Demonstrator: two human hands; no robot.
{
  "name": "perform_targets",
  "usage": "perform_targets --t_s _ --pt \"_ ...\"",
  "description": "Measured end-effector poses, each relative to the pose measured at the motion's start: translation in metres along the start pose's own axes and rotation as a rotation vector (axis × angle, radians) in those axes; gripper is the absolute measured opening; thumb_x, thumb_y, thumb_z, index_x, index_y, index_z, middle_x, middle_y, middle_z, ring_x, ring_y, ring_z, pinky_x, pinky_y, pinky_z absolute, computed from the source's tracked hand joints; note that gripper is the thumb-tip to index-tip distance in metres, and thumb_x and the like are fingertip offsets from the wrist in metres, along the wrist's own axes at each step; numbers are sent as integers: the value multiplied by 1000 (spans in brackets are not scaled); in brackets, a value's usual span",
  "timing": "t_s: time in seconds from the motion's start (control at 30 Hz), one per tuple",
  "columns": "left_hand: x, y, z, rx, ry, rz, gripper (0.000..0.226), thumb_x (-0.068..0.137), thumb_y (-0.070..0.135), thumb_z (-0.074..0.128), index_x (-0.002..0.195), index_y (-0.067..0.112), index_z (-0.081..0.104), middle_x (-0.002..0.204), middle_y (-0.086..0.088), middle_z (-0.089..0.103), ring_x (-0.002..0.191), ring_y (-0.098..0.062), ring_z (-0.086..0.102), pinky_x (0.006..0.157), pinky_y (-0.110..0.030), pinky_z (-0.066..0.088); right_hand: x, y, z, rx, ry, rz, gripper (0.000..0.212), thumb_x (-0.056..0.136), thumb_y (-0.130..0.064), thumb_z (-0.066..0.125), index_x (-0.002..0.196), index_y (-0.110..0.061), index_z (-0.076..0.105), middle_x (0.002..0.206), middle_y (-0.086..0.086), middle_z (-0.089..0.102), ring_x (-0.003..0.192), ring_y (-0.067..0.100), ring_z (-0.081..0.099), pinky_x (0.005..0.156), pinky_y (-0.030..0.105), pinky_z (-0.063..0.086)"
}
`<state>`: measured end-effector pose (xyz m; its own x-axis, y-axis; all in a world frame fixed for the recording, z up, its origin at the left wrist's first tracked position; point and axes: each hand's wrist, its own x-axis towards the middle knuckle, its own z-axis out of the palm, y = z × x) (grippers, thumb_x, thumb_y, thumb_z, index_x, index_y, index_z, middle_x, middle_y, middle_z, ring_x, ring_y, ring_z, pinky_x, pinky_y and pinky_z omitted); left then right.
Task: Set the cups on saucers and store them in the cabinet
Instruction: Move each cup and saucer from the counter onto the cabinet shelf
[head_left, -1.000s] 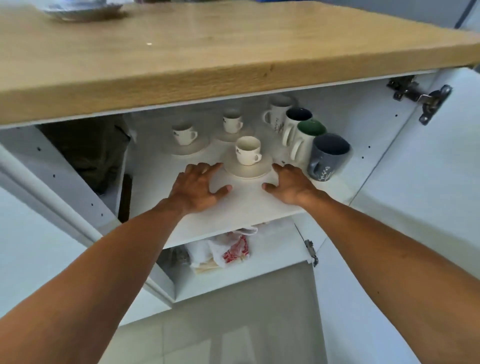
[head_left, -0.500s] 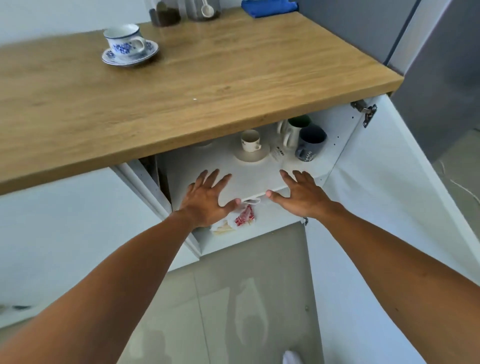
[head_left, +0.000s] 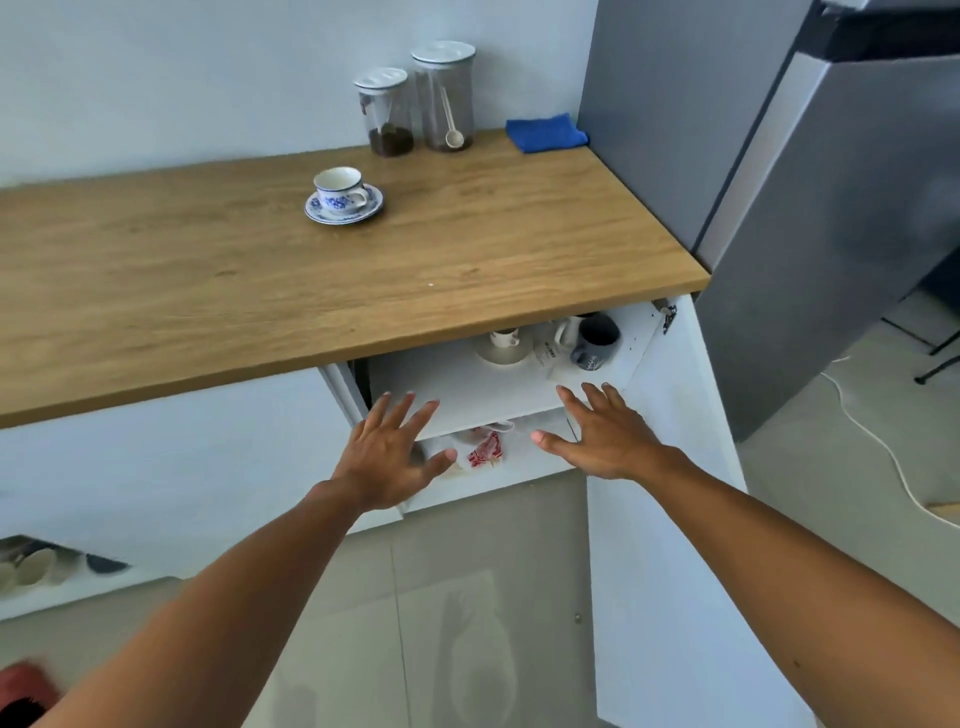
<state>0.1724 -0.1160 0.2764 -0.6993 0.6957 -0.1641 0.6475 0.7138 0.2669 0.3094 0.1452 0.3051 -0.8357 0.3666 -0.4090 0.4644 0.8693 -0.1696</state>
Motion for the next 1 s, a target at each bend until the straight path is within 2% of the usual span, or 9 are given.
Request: perform_targets --t_s 0.2,0.3,0.43,0.7,1.0 --pt "-30 9 -54 31 49 -25 82 82 80 25 152 42 8 164 5 1 150 -21 -11 117 -51 12 -30 -19 -45 -33 36 -68 97 80 -87 26 158 -35 0 167 2 -5 153 27 -11 120 50 13" --pt "-35 3 -82 47 78 -37 81 83 80 27 152 42 8 164 4 2 150 -21 -11 118 -51 11 -31 -30 -73 -17 63 -109 98 78 -88 28 157 -38 -2 167 1 -6 153 26 -13 121 51 11" --pt "-29 -15 -113 51 106 -67 87 76 85 20 152 43 8 164 4 4 150 -23 -9 119 -51 11 -20 -48 -111 -44 80 -145 98 79 -88 30 157 -38 -3 167 2 -5 153 27 -11 120 52 9" --pt "36 -67 -163 53 127 -73 92 70 87 18 151 44 14 163 4 11 151 -23 -2 118 -49 13 56 -100 -160 -14 124 -168 96 81 -86 32 156 -40 -4 167 1 -5 153 26 -9 120 53 11" --pt "117 -137 -197 131 114 -89 94 70 87 14 152 42 12 164 1 5 151 -25 -7 120 -49 4 164 -156 -189 -25 77 -207 96 81 -85 35 156 -40 -4 167 2 -2 153 25 -8 120 50 13"
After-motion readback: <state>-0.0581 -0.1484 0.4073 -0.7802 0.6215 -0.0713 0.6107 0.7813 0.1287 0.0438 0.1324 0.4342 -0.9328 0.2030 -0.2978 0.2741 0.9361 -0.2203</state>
